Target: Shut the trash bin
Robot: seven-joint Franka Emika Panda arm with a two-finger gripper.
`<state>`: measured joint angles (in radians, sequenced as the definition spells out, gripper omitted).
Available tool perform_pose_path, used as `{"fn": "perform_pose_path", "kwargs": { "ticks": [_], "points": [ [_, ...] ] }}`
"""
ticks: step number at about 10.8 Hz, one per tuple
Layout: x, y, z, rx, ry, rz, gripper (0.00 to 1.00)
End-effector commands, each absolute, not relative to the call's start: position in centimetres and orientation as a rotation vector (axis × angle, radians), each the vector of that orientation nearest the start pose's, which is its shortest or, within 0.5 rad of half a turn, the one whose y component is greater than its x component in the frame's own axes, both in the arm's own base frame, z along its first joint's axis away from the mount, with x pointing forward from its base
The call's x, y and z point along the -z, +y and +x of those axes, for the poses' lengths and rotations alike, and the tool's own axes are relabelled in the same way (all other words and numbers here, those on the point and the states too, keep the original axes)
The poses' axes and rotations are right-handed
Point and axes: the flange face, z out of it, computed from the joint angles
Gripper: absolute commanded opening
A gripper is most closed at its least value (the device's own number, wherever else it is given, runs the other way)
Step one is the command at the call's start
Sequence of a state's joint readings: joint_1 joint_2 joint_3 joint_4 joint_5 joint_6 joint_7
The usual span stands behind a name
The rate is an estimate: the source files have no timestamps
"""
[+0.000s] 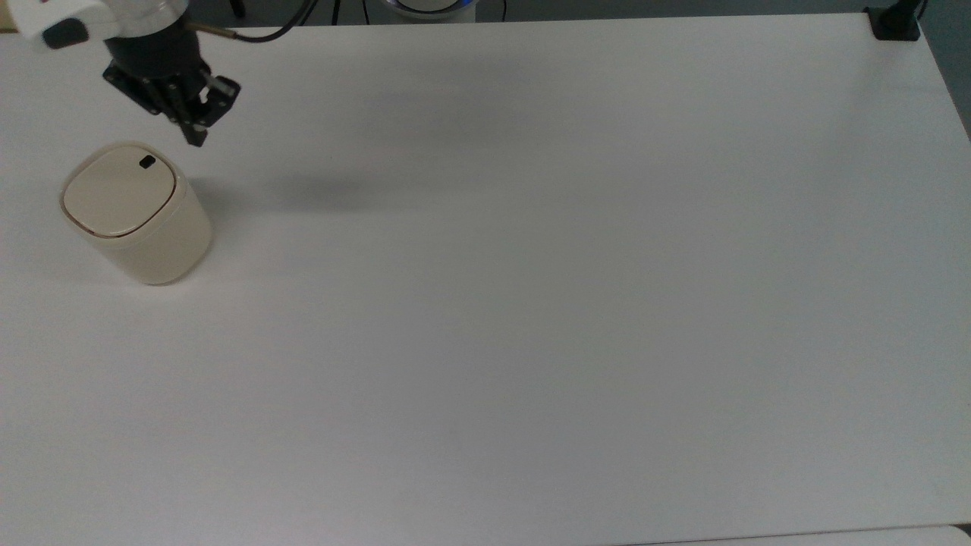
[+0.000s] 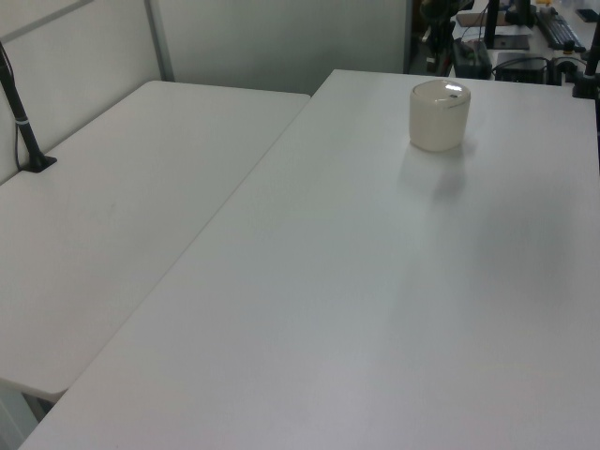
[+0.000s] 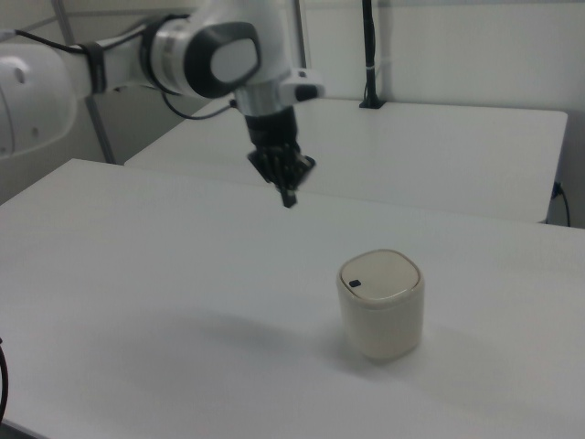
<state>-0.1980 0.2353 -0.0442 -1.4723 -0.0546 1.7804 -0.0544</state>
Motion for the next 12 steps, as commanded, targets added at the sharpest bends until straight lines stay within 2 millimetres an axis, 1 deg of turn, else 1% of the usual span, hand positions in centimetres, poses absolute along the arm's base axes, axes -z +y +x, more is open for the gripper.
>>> {"fn": "perform_pose_path", "kwargs": {
  "ticks": [1,2,3,4,5,6,8,9,10,11,12],
  "points": [
    [-60.4,-8.0,58.5,0.049,0.081,-3.204,0.00],
    [-61.9,-5.9,57.5,0.063,0.027,-3.201,0.00],
    [-62.8,-4.5,56.6,0.060,-0.008,-3.198,0.00],
    [-63.3,-2.8,56.2,0.064,-0.056,-3.196,0.00],
    [-62.8,-1.4,56.1,0.052,-0.097,-3.197,0.00],
    [-62.8,-0.7,56.1,0.055,-0.119,-3.197,0.01],
    [-62.8,-0.7,56.1,0.055,-0.119,-3.196,0.28],
    [-62.7,-0.7,56.2,0.053,-0.117,-3.195,0.68],
    [-62.5,-0.5,56.2,0.046,-0.122,-3.194,0.94],
    [-62.4,-0.5,56.2,0.046,-0.122,-3.195,1.00],
    [-62.4,-0.5,56.3,0.048,-0.122,-3.195,1.00]
  ]
}}
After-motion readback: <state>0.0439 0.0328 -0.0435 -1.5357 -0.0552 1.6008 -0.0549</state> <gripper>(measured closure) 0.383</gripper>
